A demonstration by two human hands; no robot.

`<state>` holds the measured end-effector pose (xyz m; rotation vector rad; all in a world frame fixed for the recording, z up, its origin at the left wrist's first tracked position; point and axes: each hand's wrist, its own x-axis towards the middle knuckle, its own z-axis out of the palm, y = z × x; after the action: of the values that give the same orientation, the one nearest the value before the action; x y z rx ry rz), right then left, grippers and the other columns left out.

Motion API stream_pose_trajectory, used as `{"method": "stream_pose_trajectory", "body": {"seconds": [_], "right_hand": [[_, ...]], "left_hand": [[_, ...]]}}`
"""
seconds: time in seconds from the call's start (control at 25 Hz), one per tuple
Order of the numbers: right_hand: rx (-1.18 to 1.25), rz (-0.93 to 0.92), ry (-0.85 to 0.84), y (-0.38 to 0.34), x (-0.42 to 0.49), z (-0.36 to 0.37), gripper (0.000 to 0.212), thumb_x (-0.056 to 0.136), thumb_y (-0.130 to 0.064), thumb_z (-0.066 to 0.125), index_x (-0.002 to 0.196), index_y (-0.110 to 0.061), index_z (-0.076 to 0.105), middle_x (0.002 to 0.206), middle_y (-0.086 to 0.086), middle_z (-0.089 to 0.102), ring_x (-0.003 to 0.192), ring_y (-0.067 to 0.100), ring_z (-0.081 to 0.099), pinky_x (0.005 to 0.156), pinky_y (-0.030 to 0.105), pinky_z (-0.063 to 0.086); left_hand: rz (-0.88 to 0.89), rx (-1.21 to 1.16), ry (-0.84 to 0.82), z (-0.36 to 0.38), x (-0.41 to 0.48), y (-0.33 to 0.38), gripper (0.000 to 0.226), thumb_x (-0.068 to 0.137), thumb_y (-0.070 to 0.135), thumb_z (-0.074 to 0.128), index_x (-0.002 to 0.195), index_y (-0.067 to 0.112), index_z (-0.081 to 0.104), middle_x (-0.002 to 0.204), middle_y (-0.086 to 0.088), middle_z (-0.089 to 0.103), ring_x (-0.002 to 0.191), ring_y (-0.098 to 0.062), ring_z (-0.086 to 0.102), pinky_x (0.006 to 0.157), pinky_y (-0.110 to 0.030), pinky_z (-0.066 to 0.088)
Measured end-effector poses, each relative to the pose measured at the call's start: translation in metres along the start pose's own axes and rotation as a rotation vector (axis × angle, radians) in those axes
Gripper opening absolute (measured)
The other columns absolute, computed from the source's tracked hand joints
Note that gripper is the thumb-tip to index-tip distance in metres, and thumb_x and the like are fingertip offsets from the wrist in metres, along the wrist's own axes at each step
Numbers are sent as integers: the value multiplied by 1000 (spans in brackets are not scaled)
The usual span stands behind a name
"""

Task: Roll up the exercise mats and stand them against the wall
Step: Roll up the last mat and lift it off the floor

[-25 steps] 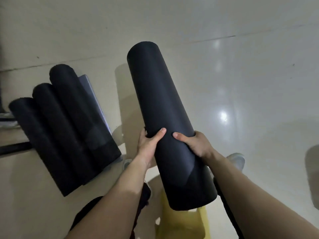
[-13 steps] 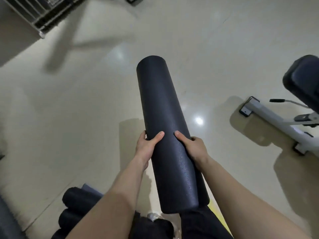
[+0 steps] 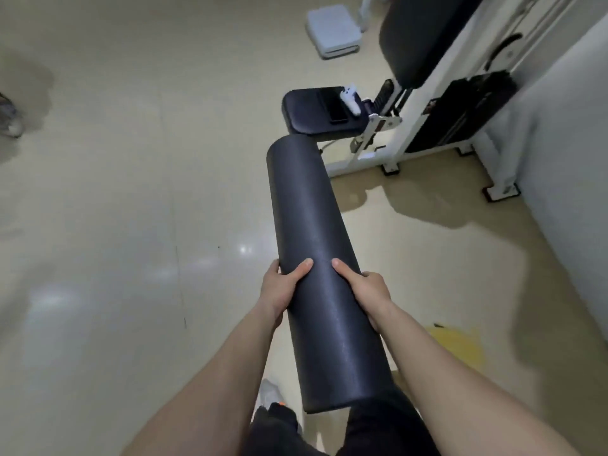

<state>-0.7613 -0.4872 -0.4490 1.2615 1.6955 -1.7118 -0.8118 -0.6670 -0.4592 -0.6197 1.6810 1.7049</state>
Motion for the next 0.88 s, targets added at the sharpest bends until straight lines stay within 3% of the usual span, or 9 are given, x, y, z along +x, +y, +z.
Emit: {"method": "stream_pose_trajectory", "body": {"seconds": [0.24,0.36,0.44,0.56,0.64,0.76,0.88], "right_hand": [[424,88,259,39,-7,-91,57,70,-57,89,101,-11,75,93,4,80,86,22,78,86,38,64],[622,119,345,49,23,-151,90,50,-74,92,112,-12,75,101,1,81,93,23,78,89,40,63],[717,134,381,51,55,-194,98,44,-78,91,113,-12,75,101,1,81,93,24,78,92,42,62],[804,136,409,33,99,-261,70,62,-66,90,103,-10,76,93,1,82,87,23,79,88,41,63],[838,141,464,26,138,-307,64,66,-63,89,100,-11,76,92,0,81,87,22,78,86,38,63],[898,131,544,17,215,-370,67,62,-67,89,99,-13,77,91,-1,81,88,23,77,88,41,63],[971,120,613,16,310,-423,79,49,-76,87,98,-14,78,91,-3,81,87,23,78,89,42,63]], "left_hand": [[-16,340,-319,119,21,15,36,79,40,85,100,32,58,114,5,71,100,-16,72,84,-31,58],[-35,483,-443,207,48,19,47,77,42,86,112,27,59,118,3,71,102,-17,72,92,-35,58],[-35,572,-487,271,72,25,60,76,42,87,124,20,58,119,1,72,102,-17,73,93,-36,59],[-30,624,-537,361,115,32,60,78,38,87,127,17,58,117,-1,74,99,-16,75,88,-31,60],[-51,671,-581,423,152,32,63,78,36,87,129,14,57,117,-3,75,99,-18,75,91,-34,60],[-52,736,-632,514,222,28,70,77,34,89,132,11,54,116,-6,76,100,-22,75,96,-42,58],[-34,774,-686,602,304,10,60,81,26,86,129,12,54,114,-7,75,99,-22,76,91,-37,60]]}}
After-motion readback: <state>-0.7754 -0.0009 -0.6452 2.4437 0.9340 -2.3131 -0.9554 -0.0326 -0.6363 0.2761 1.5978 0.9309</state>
